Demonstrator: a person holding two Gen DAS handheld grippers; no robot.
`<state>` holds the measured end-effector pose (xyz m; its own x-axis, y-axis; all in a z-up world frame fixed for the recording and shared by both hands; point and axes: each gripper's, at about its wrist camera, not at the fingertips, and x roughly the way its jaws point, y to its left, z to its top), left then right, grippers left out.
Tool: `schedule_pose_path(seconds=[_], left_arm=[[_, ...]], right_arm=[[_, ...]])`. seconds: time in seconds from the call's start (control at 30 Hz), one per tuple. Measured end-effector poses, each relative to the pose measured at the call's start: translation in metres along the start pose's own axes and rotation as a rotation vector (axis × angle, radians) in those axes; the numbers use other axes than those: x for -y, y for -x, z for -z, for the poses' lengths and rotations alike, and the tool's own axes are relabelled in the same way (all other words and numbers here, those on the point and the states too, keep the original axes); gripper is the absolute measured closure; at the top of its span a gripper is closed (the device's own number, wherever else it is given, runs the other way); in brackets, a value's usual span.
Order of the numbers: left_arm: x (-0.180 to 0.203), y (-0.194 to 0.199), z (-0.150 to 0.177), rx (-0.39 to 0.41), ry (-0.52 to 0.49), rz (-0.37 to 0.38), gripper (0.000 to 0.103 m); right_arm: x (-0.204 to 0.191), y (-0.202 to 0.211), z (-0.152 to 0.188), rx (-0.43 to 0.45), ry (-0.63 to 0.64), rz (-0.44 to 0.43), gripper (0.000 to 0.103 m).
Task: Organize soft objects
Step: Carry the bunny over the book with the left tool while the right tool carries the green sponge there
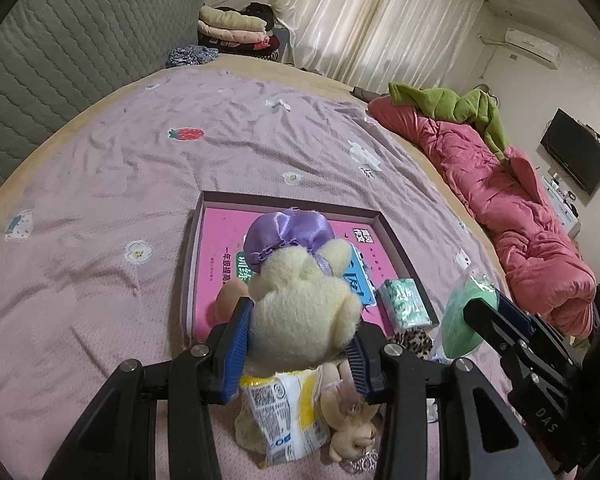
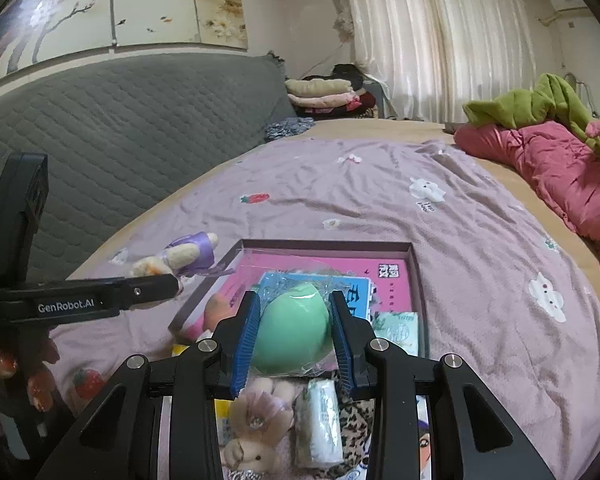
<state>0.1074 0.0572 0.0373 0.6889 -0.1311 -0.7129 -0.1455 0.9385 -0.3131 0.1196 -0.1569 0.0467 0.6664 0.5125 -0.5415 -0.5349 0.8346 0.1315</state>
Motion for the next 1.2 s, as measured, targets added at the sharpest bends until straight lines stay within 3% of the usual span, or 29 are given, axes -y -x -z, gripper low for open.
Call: schedule_pose_path(seconds=[0.4,1.2], left_arm=[[-0.002,-0.023,-0.011,-0.015,-0.007,-0.006,0.059],[0.008,-0.089,-0.017,-0.097,-0.031,-0.022,0.059]], right_arm=[[0.008,-0.021,-0.012,0.005,-0.023,0.019,0.067],[0.027,-0.057,-0.006,-0.046,-0.084,0.076,0.067]])
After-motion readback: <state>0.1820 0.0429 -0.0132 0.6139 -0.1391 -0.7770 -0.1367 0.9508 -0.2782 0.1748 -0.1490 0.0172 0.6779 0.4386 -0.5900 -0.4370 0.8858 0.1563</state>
